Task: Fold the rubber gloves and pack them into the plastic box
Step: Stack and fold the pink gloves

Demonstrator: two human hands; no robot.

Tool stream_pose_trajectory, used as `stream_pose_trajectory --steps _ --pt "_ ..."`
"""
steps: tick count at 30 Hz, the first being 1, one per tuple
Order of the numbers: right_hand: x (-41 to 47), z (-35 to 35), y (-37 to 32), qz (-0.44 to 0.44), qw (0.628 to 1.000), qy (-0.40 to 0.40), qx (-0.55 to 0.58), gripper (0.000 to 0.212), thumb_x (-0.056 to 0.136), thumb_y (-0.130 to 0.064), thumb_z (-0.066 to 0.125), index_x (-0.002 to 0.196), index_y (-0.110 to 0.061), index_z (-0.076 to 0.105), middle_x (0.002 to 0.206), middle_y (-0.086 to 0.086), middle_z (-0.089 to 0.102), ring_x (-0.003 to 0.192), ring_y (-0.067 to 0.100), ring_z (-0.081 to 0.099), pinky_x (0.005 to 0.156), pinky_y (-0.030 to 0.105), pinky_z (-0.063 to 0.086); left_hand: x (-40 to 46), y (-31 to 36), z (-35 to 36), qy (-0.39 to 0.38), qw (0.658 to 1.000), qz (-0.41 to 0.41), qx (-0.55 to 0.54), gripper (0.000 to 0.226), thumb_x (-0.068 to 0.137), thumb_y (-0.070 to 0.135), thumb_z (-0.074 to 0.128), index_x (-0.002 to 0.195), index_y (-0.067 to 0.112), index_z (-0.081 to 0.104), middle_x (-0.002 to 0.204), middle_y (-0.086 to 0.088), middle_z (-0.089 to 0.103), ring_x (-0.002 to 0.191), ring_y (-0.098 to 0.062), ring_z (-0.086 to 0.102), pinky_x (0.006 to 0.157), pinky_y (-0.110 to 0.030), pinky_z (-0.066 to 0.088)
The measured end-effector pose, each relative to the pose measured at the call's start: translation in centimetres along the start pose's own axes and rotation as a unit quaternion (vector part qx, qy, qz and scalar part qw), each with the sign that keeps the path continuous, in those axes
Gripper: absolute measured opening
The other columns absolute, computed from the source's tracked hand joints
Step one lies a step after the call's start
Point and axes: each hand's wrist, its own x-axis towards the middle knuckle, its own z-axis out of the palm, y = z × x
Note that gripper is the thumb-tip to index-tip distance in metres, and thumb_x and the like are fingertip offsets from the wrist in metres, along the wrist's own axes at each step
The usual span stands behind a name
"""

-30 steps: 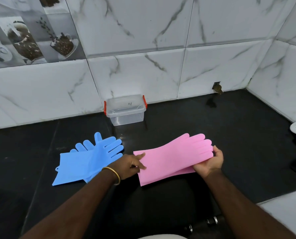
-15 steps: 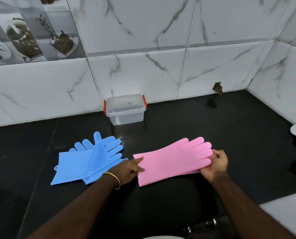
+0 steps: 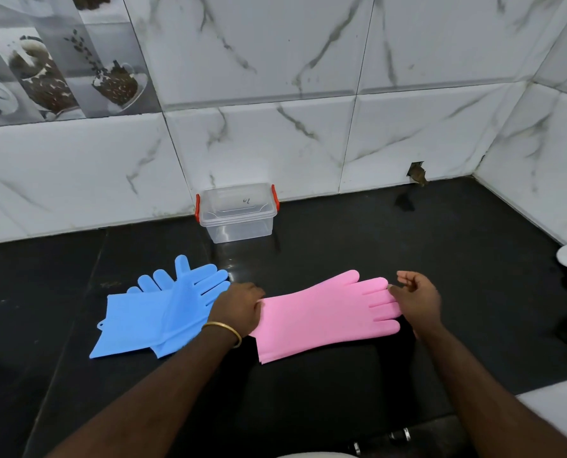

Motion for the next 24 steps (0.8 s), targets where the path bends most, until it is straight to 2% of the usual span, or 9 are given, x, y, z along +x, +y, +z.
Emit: stream_pose_trajectory --steps 4,6,9,12,14,17,19,22,24 --pt "1.6 0.6 -0.6 0.032 0.985 -0.118 -0.122 0.033 0.079 -0.033 0.077 0.1 -0.009 0.069 0.098 0.005 0.071 0.091 0.023 0.067 0.081 0.036 0.052 2.2 0.0 -0.4 -0.085 0.994 -0.066 0.017 0.032 0.088 0.028 0.056 0.118 0.019 0.062 0.119 -0.003 0.063 0.108 -0.024 0.06 0.093 -0.034 0.05" --pt "2.3 0.7 -1.2 0.037 0.977 -0.163 -0.136 0.024 0.076 -0.029 0.08 0.087 -0.008 0.071 0.088 0.007 0.073 0.079 0.021 0.069 0.071 0.033 0.053 2.9 0.1 -0.3 -0.105 0.99 -0.097 -0.014 0.028 0.085 0.027 0.06 0.112 0.02 0.063 0.115 -0.001 0.066 0.103 -0.022 0.062 0.09 -0.031 0.05" --pt "3.4 0.3 -2.1 0.071 0.963 -0.231 -0.117 0.018 0.074 -0.017 0.083 0.078 -0.004 0.071 0.08 0.012 0.074 0.066 0.019 0.069 0.058 0.027 0.053 4.1 0.2 -0.2 -0.154 0.979 -0.124 -0.039 0.018 0.084 0.025 0.063 0.101 0.019 0.065 0.108 -0.002 0.069 0.099 -0.021 0.063 0.087 -0.029 0.051" --pt "4.3 0.1 -2.6 0.057 0.956 -0.261 -0.124 0.024 0.074 -0.014 0.083 0.081 -0.003 0.064 0.079 0.009 0.068 0.066 0.02 0.063 0.054 0.026 0.047 4.9 0.3 -0.6 -0.204 0.969 -0.13 -0.053 0.022 0.084 0.023 0.06 0.103 0.014 0.066 0.11 -0.005 0.068 0.102 -0.023 0.063 0.088 -0.029 0.05" --pt "4.9 -0.1 -2.8 0.033 0.953 -0.275 -0.126 0.026 0.074 -0.012 0.083 0.084 -0.005 0.06 0.075 0.007 0.063 0.063 0.017 0.057 0.05 0.025 0.043 5.2 0.3 -1.0 -0.211 0.962 -0.145 -0.095 0.02 0.084 0.024 0.06 0.099 0.013 0.065 0.105 -0.006 0.067 0.098 -0.024 0.062 0.082 -0.028 0.047" --pt "5.7 -0.7 -2.8 0.05 0.94 -0.322 -0.097 0.025 0.074 -0.007 0.083 0.083 -0.007 0.059 0.07 0.007 0.06 0.056 0.015 0.053 0.044 0.022 0.042 5.5 -0.1 -1.5 -0.182 0.943 -0.184 -0.207 0.004 0.083 0.02 0.063 0.083 0.017 0.061 0.087 -0.003 0.062 0.078 -0.017 0.057 0.066 -0.024 0.043" --pt "6.5 -0.8 -3.2 0.048 0.935 -0.341 -0.089 0.026 0.072 -0.005 0.084 0.083 -0.006 0.061 0.07 0.008 0.062 0.054 0.014 0.054 0.043 0.023 0.042 5.6 -0.2 -1.8 -0.141 0.925 -0.21 -0.285 0.01 0.084 0.015 0.064 0.076 0.018 0.059 0.079 -0.001 0.061 0.069 -0.013 0.055 0.061 -0.023 0.043" --pt "8.0 0.0 -4.2 0.012 0.945 -0.32 -0.062 0.027 0.07 -0.002 0.085 0.084 -0.004 0.062 0.068 0.008 0.063 0.052 0.012 0.054 0.04 0.022 0.042 5.9 0.0 -2.2 -0.031 0.889 -0.247 -0.384 0.009 0.085 0.013 0.069 0.088 0.011 0.061 0.08 -0.006 0.064 0.071 -0.018 0.06 0.065 -0.029 0.05" --pt "9.1 0.8 -5.1 -0.019 0.953 -0.301 -0.037 0.025 0.071 -0.001 0.084 0.084 -0.004 0.063 0.068 0.007 0.064 0.052 0.011 0.055 0.04 0.02 0.043 6.1 0.3 -2.1 0.03 0.861 -0.276 -0.426 0.021 0.084 0.017 0.073 0.099 0.011 0.059 0.086 -0.006 0.065 0.079 -0.022 0.063 0.067 -0.031 0.053"
